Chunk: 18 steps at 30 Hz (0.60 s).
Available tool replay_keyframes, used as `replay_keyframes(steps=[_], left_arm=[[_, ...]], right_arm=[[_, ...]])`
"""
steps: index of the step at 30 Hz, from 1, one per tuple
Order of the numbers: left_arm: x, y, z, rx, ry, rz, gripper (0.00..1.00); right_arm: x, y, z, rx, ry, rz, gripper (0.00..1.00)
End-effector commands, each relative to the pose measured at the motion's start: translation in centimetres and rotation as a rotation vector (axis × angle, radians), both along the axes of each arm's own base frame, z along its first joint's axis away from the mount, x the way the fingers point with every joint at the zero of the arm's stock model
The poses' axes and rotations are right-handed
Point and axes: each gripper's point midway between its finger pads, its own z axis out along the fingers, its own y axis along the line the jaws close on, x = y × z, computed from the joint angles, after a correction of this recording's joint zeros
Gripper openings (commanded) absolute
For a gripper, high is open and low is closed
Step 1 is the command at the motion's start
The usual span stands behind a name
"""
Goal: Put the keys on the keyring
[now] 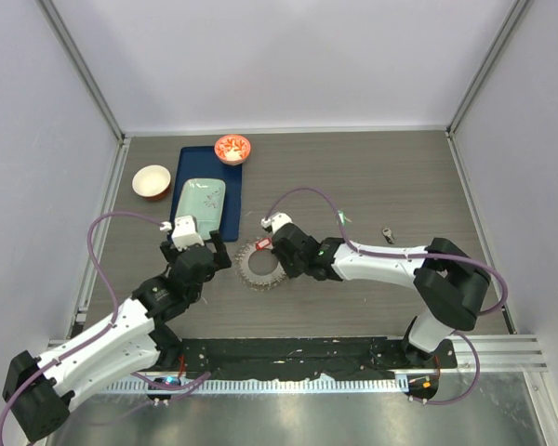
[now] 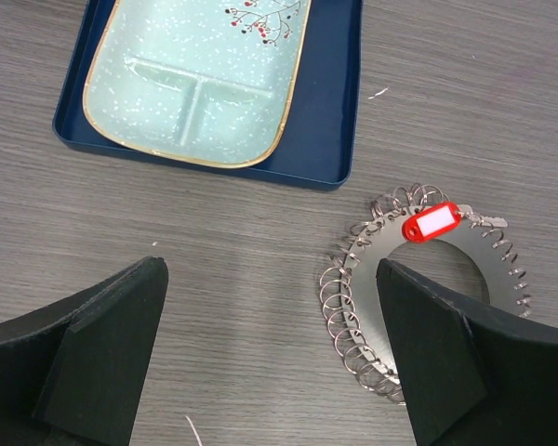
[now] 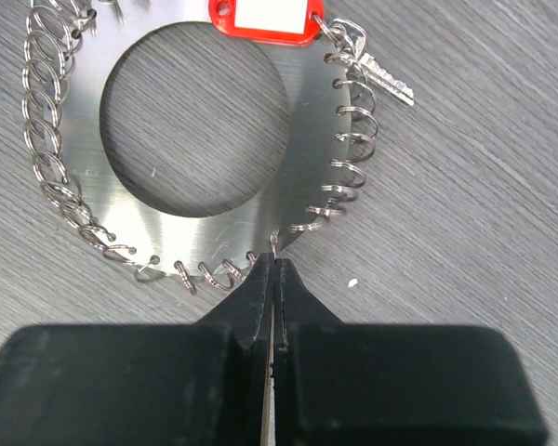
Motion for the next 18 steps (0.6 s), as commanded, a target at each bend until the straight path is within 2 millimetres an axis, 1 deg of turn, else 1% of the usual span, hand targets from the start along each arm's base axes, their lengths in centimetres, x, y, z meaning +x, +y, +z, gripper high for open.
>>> replay_keyframes(steps=[1,2,3,4,5,6,7,8,9,10,11,12,14,15,16,17,18], left_arm=[[0.5,-0.2,1.0,-0.043,-0.052,0.012,1.0],[0.5,-0.4,1.1,-0.054,-0.054,0.006,1.0],[0.5,-0.6,0.9,-0.065,-0.058,-0.002,1.0],[0.5,-1.1,0.9,-0.081,-0.056,-0.023,1.0],[0.6,-1.4,1.1,-0.096,-0.065,-0.034,1.0],[0.6,-1.6,0.8,-0.099,-0.062,-0.044,1.0],[0.5,-2.0,0.8,-0.105,-0.061,-0.062,1.0],[0.6,-2.6,1.0,-0.118,-0.066,-0.094,1.0],[0.5,-2.9,0.9,-0.108,-0.066,-0.122,1.0],[0.5,-3.3,1.1,-0.112,-0.073,-0.146,1.0],[0.4,-3.9,1.2,-0.128,-0.079,-0.181,1.0],[0.3,-4.2,1.2,-0.122,-0.084,-0.204,1.0],[0.3,-4.8,2.1,-0.145,-0.121,-0.244,1.0],[0.0,-5.3,2.1,-0.153,-0.124,-0.282,1.0],[-0.3,-5.4,2.4,-0.155,-0.138,-0.305,1.0],[-0.2,-6.0,3.7,-0.189,-0.186,-0.327,1.0],[-0.5,-6.6,3.9,-0.206,-0.197,-0.371,1.0]], right_arm=[[0.8,0.9,2.4,0.103,-0.093,0.034,0.01],[0.8,0.9,2.6,0.132,-0.1,0.031,0.01],[0.3,0.3,1.7,0.137,-0.101,0.032,0.01],[0.8,1.2,3.5,0.224,-0.157,0.035,0.01],[0.8,1.1,3.8,0.248,-0.178,0.036,0.01],[0.4,0.4,3.0,0.244,-0.185,0.048,0.01],[0.8,0.9,5.0,0.316,-0.242,0.052,0.01],[0.7,0.9,5.5,0.342,-0.264,0.059,0.01],[0.4,0.3,5.1,0.337,-0.288,0.079,0.01],[0.6,0.6,7.5,0.409,-0.351,0.086,0.01],[0.6,0.5,7.9,0.419,-0.375,0.095,0.01],[0.5,0.3,8.2,0.425,-0.395,0.106,0.01],[0.5,0.4,9.8,0.436,-0.454,0.15,0.01],[0.6,0.5,10.4,0.445,-0.466,0.158,0.01],[0.6,0.7,11.0,0.456,-0.485,0.17,0.01],[0.4,0.8,12.0,0.482,-0.497,0.18,0.01],[0.3,0.9,12.6,0.498,-0.507,0.189,0.01]])
